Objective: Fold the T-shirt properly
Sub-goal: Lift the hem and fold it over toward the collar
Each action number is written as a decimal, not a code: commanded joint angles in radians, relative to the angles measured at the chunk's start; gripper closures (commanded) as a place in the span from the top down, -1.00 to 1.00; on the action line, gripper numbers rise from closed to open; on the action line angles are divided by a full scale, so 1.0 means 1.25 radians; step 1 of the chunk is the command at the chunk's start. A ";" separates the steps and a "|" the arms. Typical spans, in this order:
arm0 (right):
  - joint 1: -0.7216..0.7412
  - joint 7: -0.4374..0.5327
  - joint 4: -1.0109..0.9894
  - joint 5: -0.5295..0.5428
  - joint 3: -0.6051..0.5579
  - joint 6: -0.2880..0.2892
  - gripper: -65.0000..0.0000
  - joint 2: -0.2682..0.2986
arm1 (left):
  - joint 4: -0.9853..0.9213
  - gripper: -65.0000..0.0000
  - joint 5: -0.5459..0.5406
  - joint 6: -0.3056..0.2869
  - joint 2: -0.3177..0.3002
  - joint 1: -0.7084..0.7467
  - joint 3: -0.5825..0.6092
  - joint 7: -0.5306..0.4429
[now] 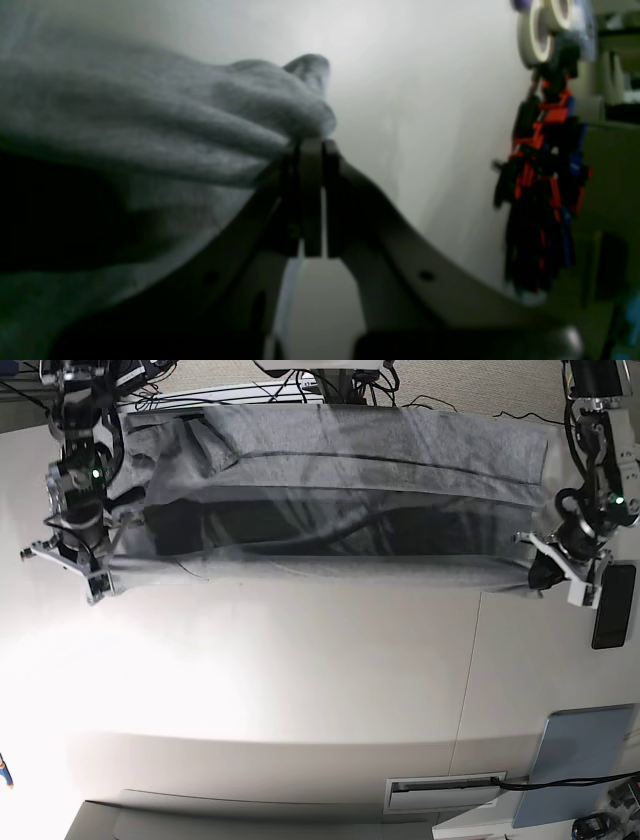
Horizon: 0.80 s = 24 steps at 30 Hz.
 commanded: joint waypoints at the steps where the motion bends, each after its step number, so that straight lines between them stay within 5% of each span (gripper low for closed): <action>1: -0.011 -0.005 0.027 -0.016 0.017 -0.011 -1.00 0.014 | 0.016 -1.00 -0.004 -0.010 -0.018 0.003 -0.019 -0.013; 6: -0.092 -0.027 0.103 -0.020 0.048 -0.012 -1.00 0.010 | 0.017 -1.00 -0.029 -0.073 -0.018 0.038 -0.033 0.016; 24: -0.303 -0.099 0.204 -0.070 0.059 -0.034 -1.00 0.011 | 0.017 -1.00 -0.029 -0.098 -0.018 0.086 -0.033 0.087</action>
